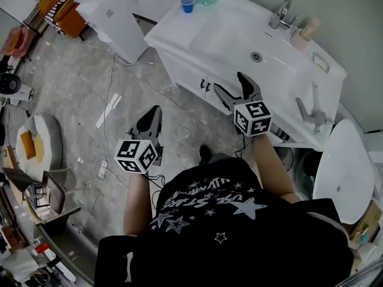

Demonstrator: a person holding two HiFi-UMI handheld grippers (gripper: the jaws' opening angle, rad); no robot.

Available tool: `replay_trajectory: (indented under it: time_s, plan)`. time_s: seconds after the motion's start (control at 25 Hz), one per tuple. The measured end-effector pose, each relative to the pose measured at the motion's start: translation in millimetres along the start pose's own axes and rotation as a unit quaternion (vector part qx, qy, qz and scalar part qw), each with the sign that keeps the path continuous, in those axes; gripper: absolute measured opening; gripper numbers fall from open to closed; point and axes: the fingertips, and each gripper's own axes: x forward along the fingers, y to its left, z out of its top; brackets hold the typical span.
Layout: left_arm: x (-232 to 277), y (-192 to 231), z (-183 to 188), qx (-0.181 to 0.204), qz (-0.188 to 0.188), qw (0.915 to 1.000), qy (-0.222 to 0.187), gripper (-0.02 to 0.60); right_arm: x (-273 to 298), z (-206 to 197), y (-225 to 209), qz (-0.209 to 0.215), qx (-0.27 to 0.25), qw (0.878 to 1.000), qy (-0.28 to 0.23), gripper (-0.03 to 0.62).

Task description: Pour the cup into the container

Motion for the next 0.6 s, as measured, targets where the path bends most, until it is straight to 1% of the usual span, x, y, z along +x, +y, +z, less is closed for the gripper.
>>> replay_trajectory:
  time_s: [0.2, 0.4, 0.6]
  plan:
    - [37, 16, 11, -0.005, 0.005, 1.0000, -0.003, 0.011, 29, 8, -30, -0.003, 0.004, 1.000, 0.001, 0.365]
    - [62, 29, 17, -0.006, 0.010, 0.9999, 0.004, 0.011, 45, 5, -48, -0.004, 0.018, 1.000, 0.006, 0.365]
    - [87, 43, 26, -0.007, 0.004, 0.9999, 0.006, 0.011, 62, 8, -66, -0.015, 0.025, 1.000, 0.011, 0.365]
